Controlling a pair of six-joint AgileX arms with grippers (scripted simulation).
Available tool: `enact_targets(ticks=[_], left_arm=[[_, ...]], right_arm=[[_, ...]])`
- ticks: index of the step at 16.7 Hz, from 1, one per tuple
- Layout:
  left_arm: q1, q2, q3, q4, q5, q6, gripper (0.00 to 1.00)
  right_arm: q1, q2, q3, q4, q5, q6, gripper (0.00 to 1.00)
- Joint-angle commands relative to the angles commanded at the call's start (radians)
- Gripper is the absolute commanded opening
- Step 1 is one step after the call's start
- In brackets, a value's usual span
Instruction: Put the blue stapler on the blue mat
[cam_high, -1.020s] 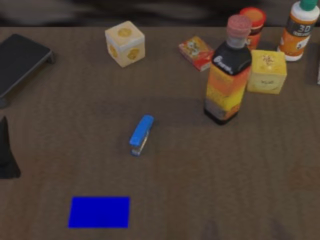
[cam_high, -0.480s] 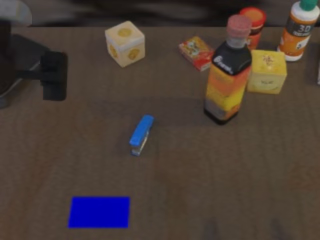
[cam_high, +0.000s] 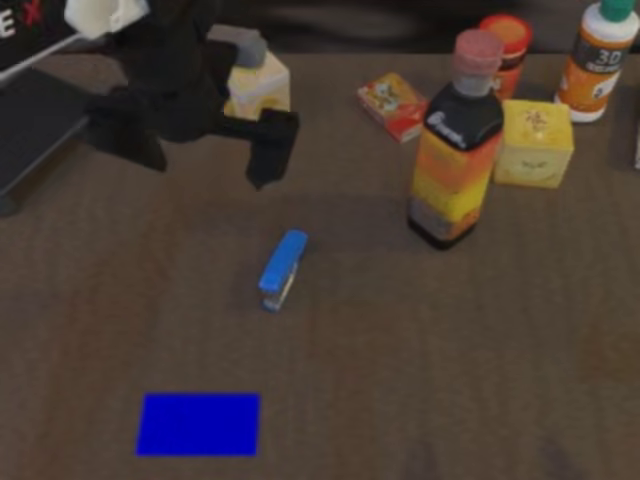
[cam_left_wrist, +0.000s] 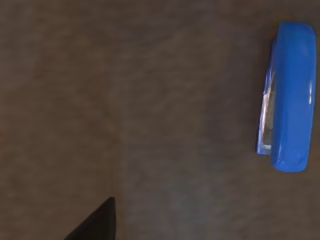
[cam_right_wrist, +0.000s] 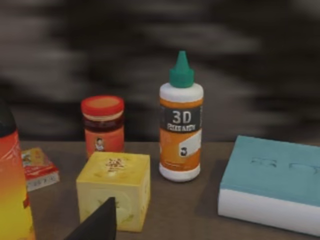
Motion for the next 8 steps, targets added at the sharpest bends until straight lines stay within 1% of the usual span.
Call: enact_targets(ticks=[4, 8], left_arm=[[-0.062, 0.267, 0.251, -0.141, 0.002, -0.021, 1.0], [-0.092, 0.387, 0.372, -0.205, 0.003, -0.031, 1.0]], right_arm=[[0.0, 0.0, 0.0, 0.0, 0.0, 0.0, 1.0], [0.0, 0.0, 0.0, 0.0, 0.0, 0.0, 1.0]])
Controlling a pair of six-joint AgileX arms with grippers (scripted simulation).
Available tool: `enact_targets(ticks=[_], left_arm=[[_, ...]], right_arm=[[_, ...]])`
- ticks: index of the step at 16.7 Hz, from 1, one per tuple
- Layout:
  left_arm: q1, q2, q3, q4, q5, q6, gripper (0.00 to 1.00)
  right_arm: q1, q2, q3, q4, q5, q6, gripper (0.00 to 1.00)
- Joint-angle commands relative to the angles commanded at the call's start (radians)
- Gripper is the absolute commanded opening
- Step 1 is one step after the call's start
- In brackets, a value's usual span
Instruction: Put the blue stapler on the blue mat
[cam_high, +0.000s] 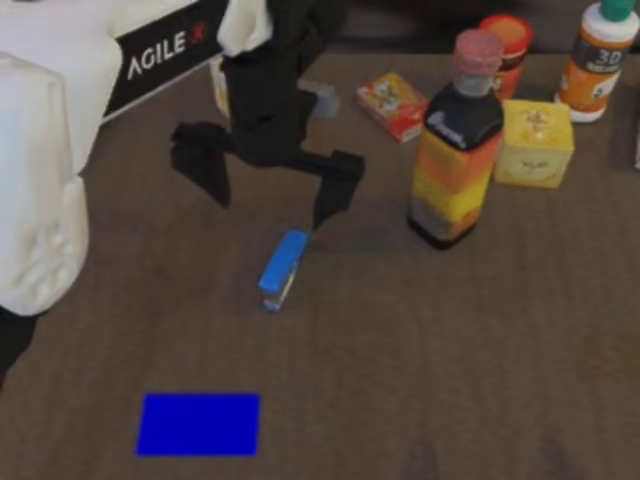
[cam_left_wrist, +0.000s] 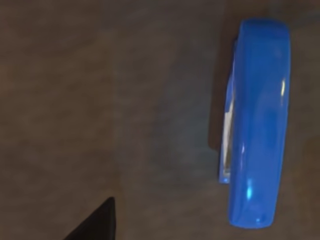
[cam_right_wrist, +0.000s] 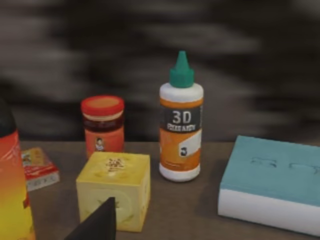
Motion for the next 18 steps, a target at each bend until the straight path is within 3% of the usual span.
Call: enact_targets(ticks=[7, 14, 18], left_arm=[[0.003, 0.009, -0.011, 0.015, 0.0, 0.002, 1.0], [0.001, 0.081, -0.207, 0.292, 0.001, 0.003, 1.0], [0.001, 0.094, -0.24, 0.332, 0.001, 0.003, 1.0]], right_arm=[[0.0, 0.0, 0.0, 0.0, 0.0, 0.0, 1.0], [0.0, 0.0, 0.0, 0.0, 0.0, 0.0, 1.0], [0.0, 0.0, 0.0, 0.0, 0.0, 0.0, 1.0]])
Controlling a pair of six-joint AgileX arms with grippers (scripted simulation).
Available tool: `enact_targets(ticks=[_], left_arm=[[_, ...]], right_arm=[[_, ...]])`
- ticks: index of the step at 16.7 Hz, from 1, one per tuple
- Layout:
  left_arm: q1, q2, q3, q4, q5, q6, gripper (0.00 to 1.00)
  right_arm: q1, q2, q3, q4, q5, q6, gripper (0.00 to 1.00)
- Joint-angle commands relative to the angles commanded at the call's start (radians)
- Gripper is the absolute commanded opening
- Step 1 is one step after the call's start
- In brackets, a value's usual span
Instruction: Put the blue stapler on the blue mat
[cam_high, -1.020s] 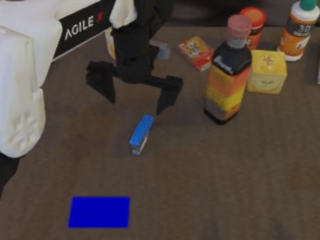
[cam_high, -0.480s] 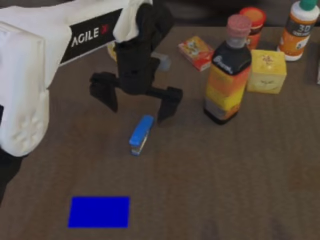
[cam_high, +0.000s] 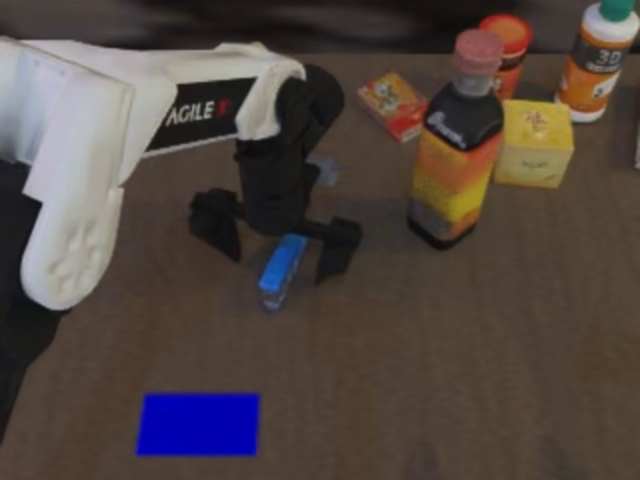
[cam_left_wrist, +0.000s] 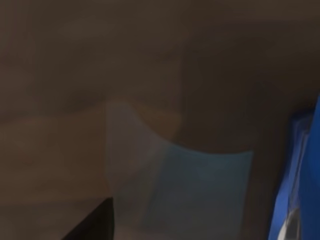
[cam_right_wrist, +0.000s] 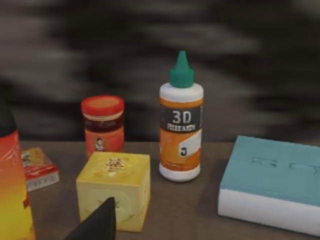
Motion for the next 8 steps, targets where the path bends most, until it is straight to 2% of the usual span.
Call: enact_targets(ticks=[2, 8], left_arm=[[0.0, 0.0, 0.0, 0.0, 0.0, 0.0, 1.0], [0.0, 0.0, 0.0, 0.0, 0.0, 0.0, 0.55]], right_arm=[[0.0, 0.0, 0.0, 0.0, 0.0, 0.0, 1.0], [0.0, 0.0, 0.0, 0.0, 0.0, 0.0, 1.0]])
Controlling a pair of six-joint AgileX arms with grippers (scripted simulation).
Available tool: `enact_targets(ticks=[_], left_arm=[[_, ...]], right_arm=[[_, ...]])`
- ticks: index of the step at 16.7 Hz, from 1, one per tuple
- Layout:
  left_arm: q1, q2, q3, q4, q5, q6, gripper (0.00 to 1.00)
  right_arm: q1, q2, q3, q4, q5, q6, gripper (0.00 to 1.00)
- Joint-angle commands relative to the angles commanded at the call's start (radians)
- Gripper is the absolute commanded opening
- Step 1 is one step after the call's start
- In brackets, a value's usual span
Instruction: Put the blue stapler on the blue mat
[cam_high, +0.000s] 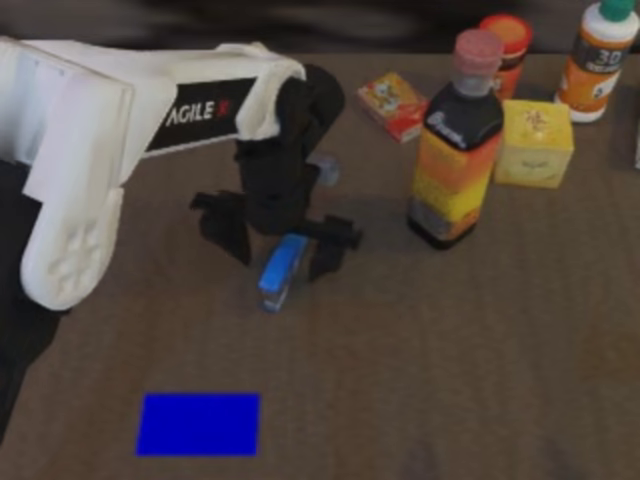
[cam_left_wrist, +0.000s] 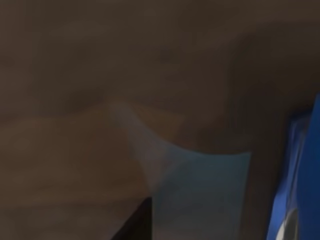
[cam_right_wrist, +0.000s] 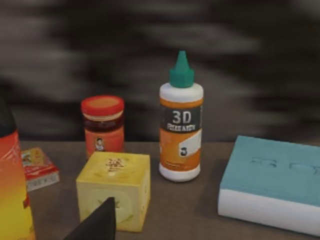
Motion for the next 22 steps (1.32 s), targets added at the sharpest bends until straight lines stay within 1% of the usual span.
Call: enact_targets(ticks=[7, 8, 17, 19, 22], left_arm=[[0.0, 0.0, 0.0, 0.0, 0.0, 0.0, 0.02], [0.0, 0.0, 0.0, 0.0, 0.0, 0.0, 0.0], [0.0, -0.013, 0.006, -0.006, 0.005, -0.002, 0.0], [0.001, -0.021, 0.042, -0.044, 0.004, -0.002, 0.0], [0.009, -0.05, 0.133, -0.179, 0.003, -0.004, 0.0]], right_arm=[[0.0, 0.0, 0.0, 0.0, 0.0, 0.0, 1.0], [0.0, 0.0, 0.0, 0.0, 0.0, 0.0, 1.0], [0.0, 0.0, 0.0, 0.0, 0.0, 0.0, 1.0], [0.0, 0.0, 0.0, 0.0, 0.0, 0.0, 1.0], [0.0, 0.0, 0.0, 0.0, 0.0, 0.0, 1.0]])
